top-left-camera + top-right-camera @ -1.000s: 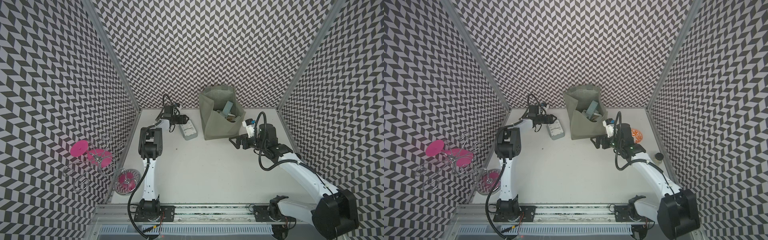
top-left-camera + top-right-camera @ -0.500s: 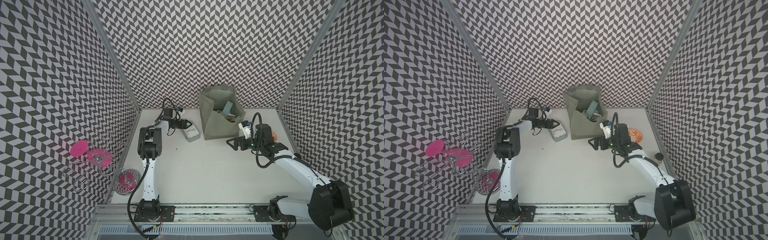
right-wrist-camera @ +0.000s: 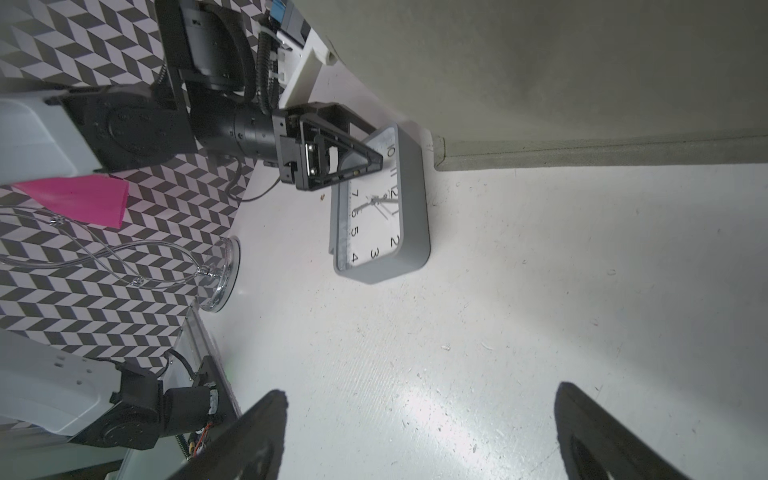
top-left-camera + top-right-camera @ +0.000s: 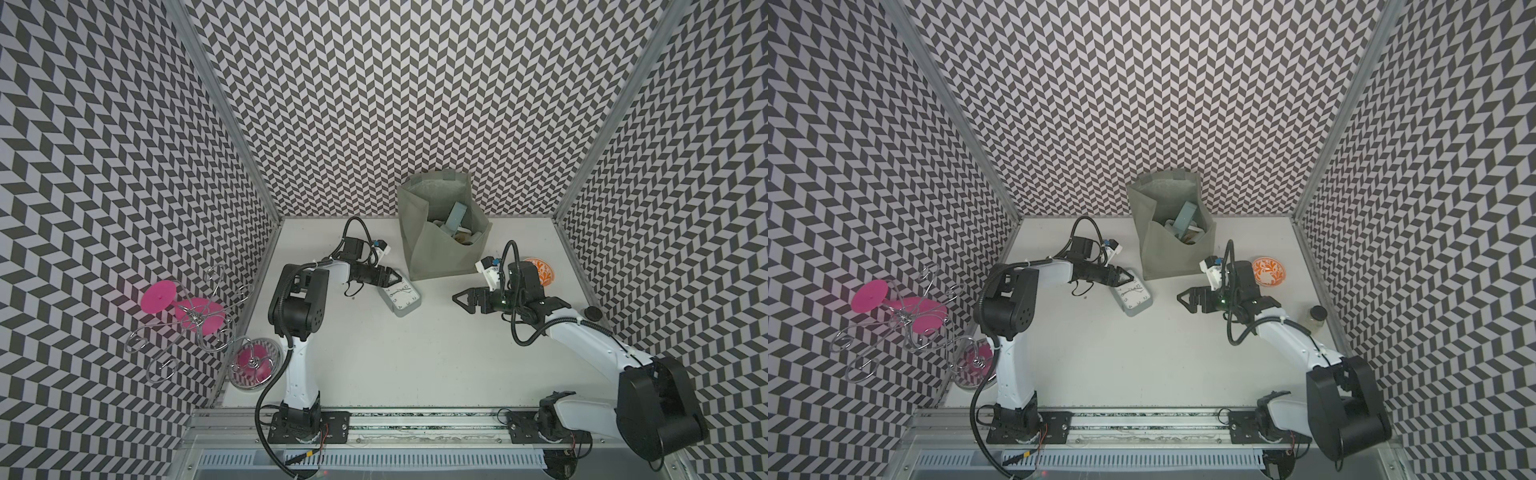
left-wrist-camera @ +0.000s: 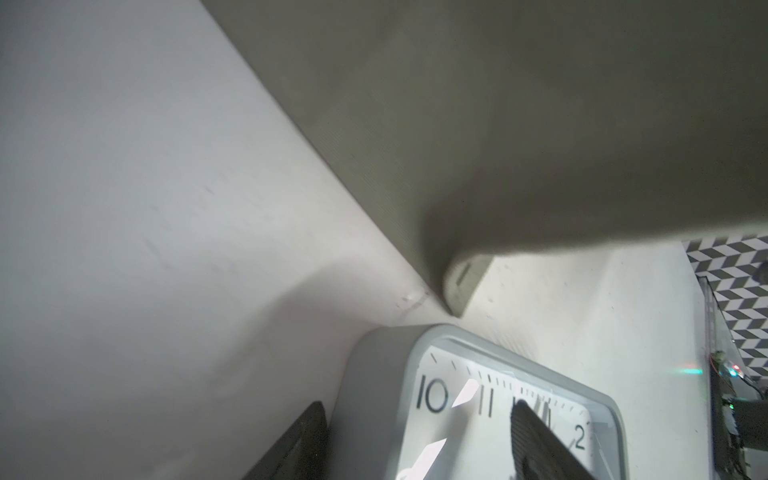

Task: Put the alarm clock into the canvas bag
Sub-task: Move the alarm to the center of the board.

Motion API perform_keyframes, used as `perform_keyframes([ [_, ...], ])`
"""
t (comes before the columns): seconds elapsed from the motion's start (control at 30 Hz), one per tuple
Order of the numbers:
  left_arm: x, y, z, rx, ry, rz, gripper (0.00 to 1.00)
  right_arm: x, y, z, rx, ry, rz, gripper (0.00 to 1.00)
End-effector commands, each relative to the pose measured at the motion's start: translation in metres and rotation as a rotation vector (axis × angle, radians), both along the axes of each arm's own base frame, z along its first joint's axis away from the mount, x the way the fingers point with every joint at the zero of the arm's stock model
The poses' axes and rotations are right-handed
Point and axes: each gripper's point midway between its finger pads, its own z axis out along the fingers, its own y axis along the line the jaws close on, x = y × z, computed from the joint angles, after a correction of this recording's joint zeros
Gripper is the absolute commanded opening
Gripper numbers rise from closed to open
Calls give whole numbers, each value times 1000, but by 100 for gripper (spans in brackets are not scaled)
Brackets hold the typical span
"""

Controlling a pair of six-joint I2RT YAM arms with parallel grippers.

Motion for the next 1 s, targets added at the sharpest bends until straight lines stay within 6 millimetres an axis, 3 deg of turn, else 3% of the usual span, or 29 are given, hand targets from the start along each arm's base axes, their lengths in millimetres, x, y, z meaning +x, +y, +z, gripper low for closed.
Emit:
perform_keyframes([
  [0.0,-27,-12,-8,-2,46,-6,70,3,5,8,44,-36,10,97],
  [0.1,-50,-27,8,-64,42,-59,69,-4,5,2,49,-17,12,96],
  [0.2,-63,-31,48,-168,-14,-72,69,-12,8,-8,43,3,25,93],
  [0.27,-64,-26,79,-212,-63,-10,75,-15,10,-14,47,22,32,90],
  [0.4,-61,-12,104,-180,-77,219,76,-16,22,-22,45,41,69,87],
  [0.47,-74,-7,119,-202,-105,314,78,-15,29,-24,34,40,84,86],
  [0.53,-90,0,122,-235,-76,393,78,-12,34,-25,24,38,95,85],
  [0.77,-145,27,95,-327,80,524,79,-7,61,-34,3,44,192,75],
  [0.87,-154,31,87,-316,84,523,76,-5,75,-33,23,45,225,68],
  [0.97,-159,24,78,-306,109,464,73,-6,87,-34,44,45,254,66],
])
